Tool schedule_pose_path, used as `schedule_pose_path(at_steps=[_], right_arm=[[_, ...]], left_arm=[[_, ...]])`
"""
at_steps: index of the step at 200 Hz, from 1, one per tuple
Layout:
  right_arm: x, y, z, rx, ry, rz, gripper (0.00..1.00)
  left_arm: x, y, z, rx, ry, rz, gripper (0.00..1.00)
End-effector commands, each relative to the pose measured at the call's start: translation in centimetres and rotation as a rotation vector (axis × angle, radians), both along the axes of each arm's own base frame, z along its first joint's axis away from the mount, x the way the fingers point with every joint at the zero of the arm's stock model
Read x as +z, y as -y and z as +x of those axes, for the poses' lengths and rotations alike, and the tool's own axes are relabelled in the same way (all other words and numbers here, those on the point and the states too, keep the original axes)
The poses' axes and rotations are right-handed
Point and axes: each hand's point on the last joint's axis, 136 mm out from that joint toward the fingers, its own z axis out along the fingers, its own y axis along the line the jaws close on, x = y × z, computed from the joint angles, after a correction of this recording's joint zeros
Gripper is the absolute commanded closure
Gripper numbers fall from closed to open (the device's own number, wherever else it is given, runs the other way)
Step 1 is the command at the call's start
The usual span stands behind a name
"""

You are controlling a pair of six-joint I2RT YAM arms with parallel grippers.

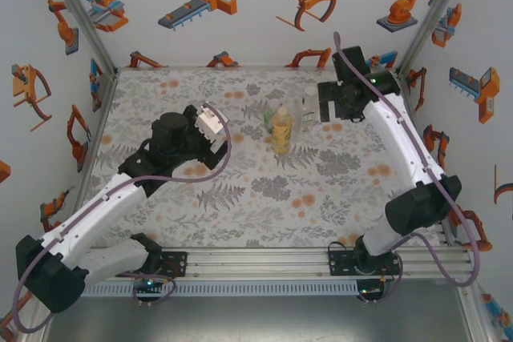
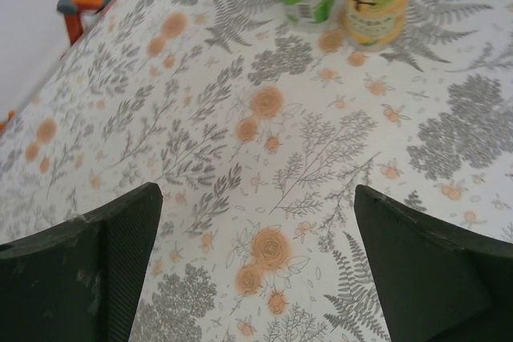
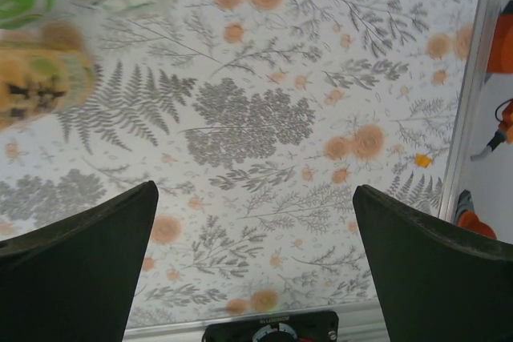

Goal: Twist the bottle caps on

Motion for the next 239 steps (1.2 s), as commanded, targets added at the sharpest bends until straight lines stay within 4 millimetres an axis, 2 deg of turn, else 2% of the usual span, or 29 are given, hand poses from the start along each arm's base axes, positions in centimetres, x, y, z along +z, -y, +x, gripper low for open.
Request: schedule_pose_path(at_steps=[1,34,73,109,123,162,191,217,239], right_arm=[[-0.9,2.0,0.9,-0.036,0.116,0.021,0.01],[-5.9,5.1,1.0,-0.064,0.23,0.004,0.01],[-12.8,7.6,0.6,-0.076,0.317,0.002,0.01],[-16.6,8.3,0.4,-0.076,0.421,0.001,0.01],[-16.3,8.4,0.8,-0.086,0.443,0.006,0.01],[-15.3,8.6,1.6,-0.085,0.556,0.007,0.01],[-16.2,9.3,1.9,-0.105,0.585,0.03,0.01],[-17.5,9.9,1.6,-0.111,0.603,0.1,0.01],[-17.2,9.6,1.6,-0.084,0.631,0.115,0.01]], left_arm=[[-0.5,-2.8,2.5,0.212,0.015,-0.045,0.03],[-3.5,-6.8,4.8,0.411,0.03,-0.01,0.03],[-7.7,-10.8,6.3,0.558,0.023,-0.041,0.03],[-12.0,-14.2,7.0,0.665,0.025,-0.026,0.03],[-13.0,-15.0,7.0,0.68,0.028,-0.056,0.03],[-14.1,-16.3,7.4,0.68,0.056,-0.154,0.03],[-14.5,-16.8,8.3,0.661,0.08,-0.164,0.03],[-15.1,-18.4,9.0,0.711,0.04,-0.215,0.03],[-15.3,-19.0,9.0,0.696,0.01,-0.274,0.03]])
